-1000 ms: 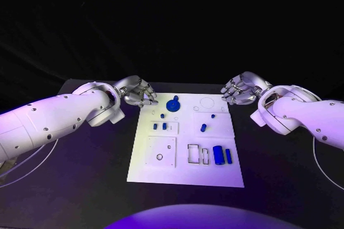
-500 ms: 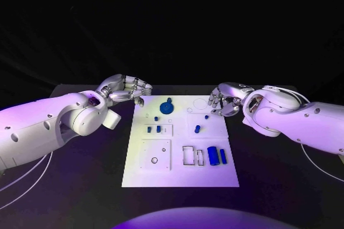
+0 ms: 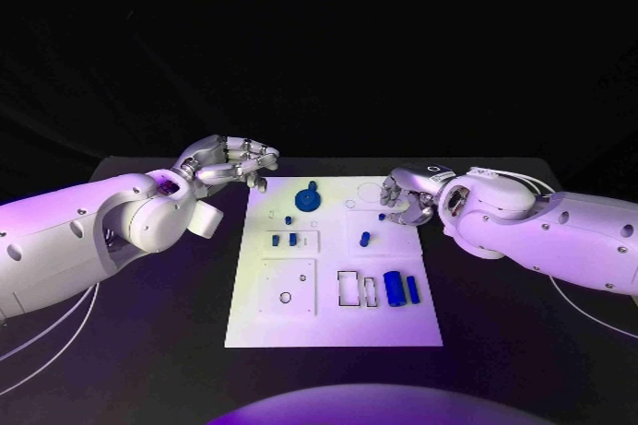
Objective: Assemble the parts on the task board
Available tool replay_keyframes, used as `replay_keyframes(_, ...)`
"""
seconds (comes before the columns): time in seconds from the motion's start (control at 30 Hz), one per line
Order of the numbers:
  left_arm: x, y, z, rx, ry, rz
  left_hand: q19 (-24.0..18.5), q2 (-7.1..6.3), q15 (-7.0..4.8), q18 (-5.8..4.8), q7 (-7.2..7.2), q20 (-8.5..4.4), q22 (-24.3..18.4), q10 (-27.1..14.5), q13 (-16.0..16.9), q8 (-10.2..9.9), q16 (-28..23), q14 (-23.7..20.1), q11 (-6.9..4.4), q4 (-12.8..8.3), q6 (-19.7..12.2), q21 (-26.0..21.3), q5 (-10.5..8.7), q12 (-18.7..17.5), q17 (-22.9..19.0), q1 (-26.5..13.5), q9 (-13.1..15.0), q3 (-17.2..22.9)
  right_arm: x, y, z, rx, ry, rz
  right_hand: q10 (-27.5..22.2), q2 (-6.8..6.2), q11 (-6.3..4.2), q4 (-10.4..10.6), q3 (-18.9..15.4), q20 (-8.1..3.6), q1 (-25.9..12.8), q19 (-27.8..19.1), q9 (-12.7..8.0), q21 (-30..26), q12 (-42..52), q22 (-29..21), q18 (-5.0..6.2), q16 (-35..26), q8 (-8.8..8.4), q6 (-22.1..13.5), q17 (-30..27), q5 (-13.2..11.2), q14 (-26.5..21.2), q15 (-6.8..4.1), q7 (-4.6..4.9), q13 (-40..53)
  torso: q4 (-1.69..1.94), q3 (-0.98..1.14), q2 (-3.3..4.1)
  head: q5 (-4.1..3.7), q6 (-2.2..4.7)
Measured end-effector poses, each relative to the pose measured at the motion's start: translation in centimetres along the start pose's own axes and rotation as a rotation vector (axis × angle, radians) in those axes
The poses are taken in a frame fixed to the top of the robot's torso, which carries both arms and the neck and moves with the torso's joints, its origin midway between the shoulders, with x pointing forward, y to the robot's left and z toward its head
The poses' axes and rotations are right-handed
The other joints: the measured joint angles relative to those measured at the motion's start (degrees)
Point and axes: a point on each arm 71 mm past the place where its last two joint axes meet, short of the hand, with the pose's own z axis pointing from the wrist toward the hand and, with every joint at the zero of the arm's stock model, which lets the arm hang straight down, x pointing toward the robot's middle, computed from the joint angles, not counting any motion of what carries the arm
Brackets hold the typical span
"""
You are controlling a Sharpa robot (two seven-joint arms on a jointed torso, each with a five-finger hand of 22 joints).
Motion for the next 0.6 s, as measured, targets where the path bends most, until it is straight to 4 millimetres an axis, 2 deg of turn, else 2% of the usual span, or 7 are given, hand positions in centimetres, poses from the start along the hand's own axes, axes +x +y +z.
replay_keyframes(0.3,0.1,0.0,0.0,0.004,0.0,-0.017,0.0,0.0,0.0,0.0,0.0,0.0,0.0,0.0,0.0,0.0,0.0,0.0,0.0,-0.1,0.0,0.0,0.0,0.0,0.0,0.0,0.0,0.1,0.9,0.4,0.4,-0.004,0.02,-0.016,0.0,0.25,0.0,-0.16,0.16,-0.01,0.26,0.0,0.33,1.72,0.37,1.72,0.0,4.01,-0.22,0.4,3.24,0.0,0.41,0.01,0.02,0.31,0.0,0.06,0.01,0.19,-0.22)
replay_keyframes(0.43,0.1,-0.1,-0.1,0.004,0.0,-0.021,0.0,0.0,0.0,0.0,0.0,0.0,0.0,-0.01,0.0,0.0,0.0,0.0,0.0,-0.16,0.0,0.0,-0.01,0.0,0.0,0.0,0.0,0.16,1.2,0.5,0.6,-0.004,0.024,-0.02,0.33,0.39,-0.33,-0.28,0.94,-0.01,0.39,0.01,0.54,2.66,0.37,2.64,0.0,5.66,-0.22,0.75,4.52,0.28,0.62,-0.2,-0.33,0.42,-0.03,0.07,0.01,0.27,-0.26)
replay_keyframes(0.6,0.1,-0.1,-0.1,0.004,0.001,-0.024,0.0,0.0,0.0,0.0,0.0,0.0,0.0,-0.01,0.0,0.0,0.0,0.0,0.01,-0.16,0.0,0.0,-0.01,0.0,0.0,0.0,0.0,0.16,1.5,0.7,0.8,-0.006,0.028,-0.023,0.95,1.2,-0.51,-0.36,2.51,-0.01,0.76,0.01,0.88,4.05,0.61,4.15,0.0,7.31,-0.22,1.32,5.77,-0.18,0.62,-0.2,-0.5,0.53,-0.05,0.08,0.01,0.34,-0.32)
